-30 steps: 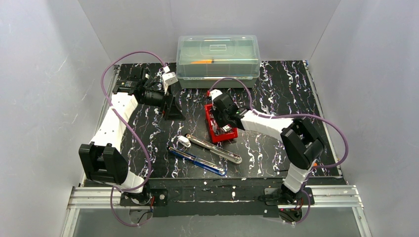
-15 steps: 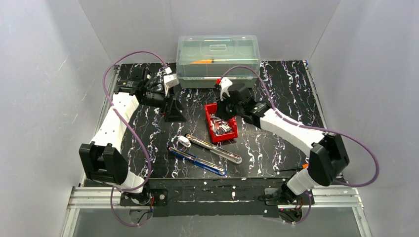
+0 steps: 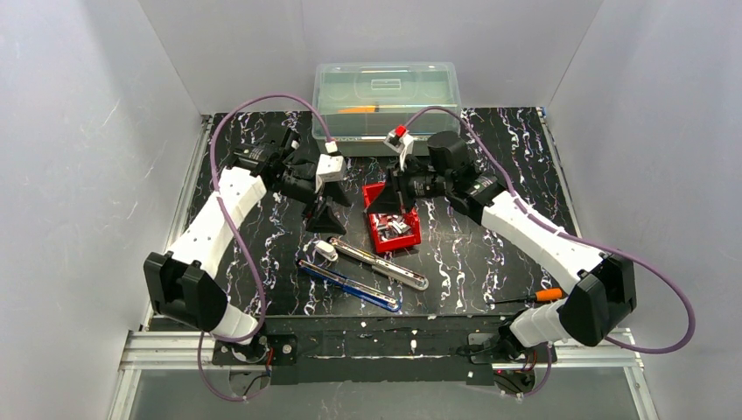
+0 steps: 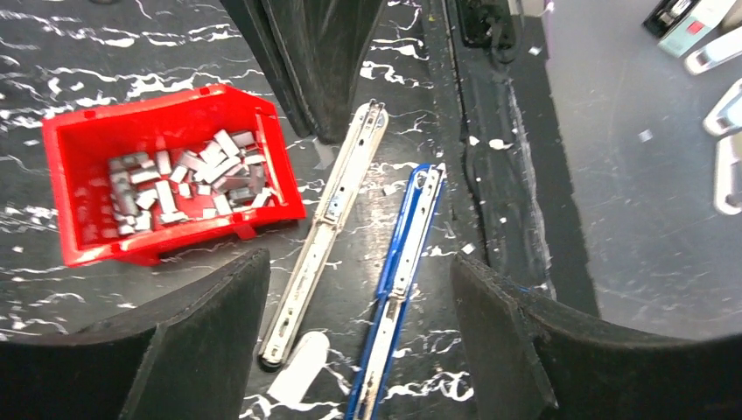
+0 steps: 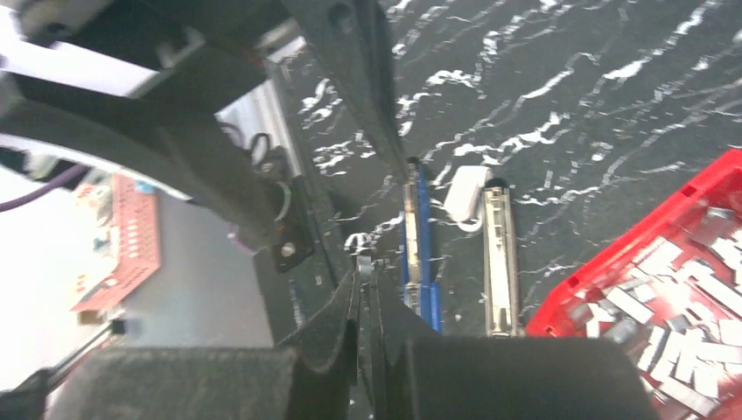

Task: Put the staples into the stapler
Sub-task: Pick up the staple from the staple box.

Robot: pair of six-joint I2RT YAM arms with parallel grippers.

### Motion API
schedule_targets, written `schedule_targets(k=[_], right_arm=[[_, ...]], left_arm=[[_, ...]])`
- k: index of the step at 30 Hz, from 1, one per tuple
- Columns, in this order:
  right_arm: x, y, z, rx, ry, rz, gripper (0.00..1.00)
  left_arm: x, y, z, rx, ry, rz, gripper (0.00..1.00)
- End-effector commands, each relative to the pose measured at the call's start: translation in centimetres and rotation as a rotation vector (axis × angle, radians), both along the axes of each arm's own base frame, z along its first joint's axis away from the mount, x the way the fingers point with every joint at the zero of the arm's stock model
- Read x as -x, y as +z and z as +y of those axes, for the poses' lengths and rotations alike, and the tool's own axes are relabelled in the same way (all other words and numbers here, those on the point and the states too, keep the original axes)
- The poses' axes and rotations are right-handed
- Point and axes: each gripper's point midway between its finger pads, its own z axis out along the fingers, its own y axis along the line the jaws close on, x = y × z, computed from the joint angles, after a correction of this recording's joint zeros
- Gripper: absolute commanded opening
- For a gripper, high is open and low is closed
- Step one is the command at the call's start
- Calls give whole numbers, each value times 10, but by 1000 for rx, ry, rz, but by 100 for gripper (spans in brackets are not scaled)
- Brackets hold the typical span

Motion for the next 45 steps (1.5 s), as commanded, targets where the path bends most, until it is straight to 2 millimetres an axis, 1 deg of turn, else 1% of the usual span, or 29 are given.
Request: schedule_targets(k=[1, 3, 7, 10, 15, 21, 25, 27, 30, 32, 36, 39, 42, 44, 45], right_arm=[[26, 56, 1, -229, 173, 17, 9], [31, 58, 2, -248, 214, 47, 10], [41, 66, 3, -294, 288, 66, 11], [44, 69, 3, -304, 311, 72, 11], [48, 73, 2, -308, 331, 81, 12], [51, 71, 1, -306, 354, 103, 13], [53, 70, 1, -304, 365, 115, 13], [52, 70, 2, -301, 361, 121, 14], [50, 69, 3, -298, 357, 123, 14], [50, 70, 3, -300, 362, 123, 14], [50, 71, 4, -304, 378, 126, 14], [49, 72, 5, -307, 376, 117, 13], [41, 70, 5, -293, 338, 52, 13], [34, 67, 4, -261, 294, -2, 13], [31, 69, 3, -252, 276, -49, 13]], left_arm=[[11, 36, -4, 55, -88, -243, 71], [16, 42, -6, 68, -106, -288, 71], [24, 50, -11, 102, -96, -322, 71], [19, 55, -15, 135, -51, -394, 70], [7, 62, -15, 167, 9, -518, 70], [4, 68, -18, 197, 21, -550, 70], [8, 72, -21, 222, -7, -553, 69], [14, 74, -22, 242, -39, -573, 67], [24, 75, -24, 268, -82, -593, 59], [29, 75, -25, 278, -99, -589, 58], [37, 72, -25, 280, -116, -564, 62], [39, 70, -23, 264, -93, -516, 63], [39, 62, -22, 223, -10, -357, 65], [41, 54, -20, 194, 58, -203, 66], [42, 52, -20, 188, 87, -134, 67]])
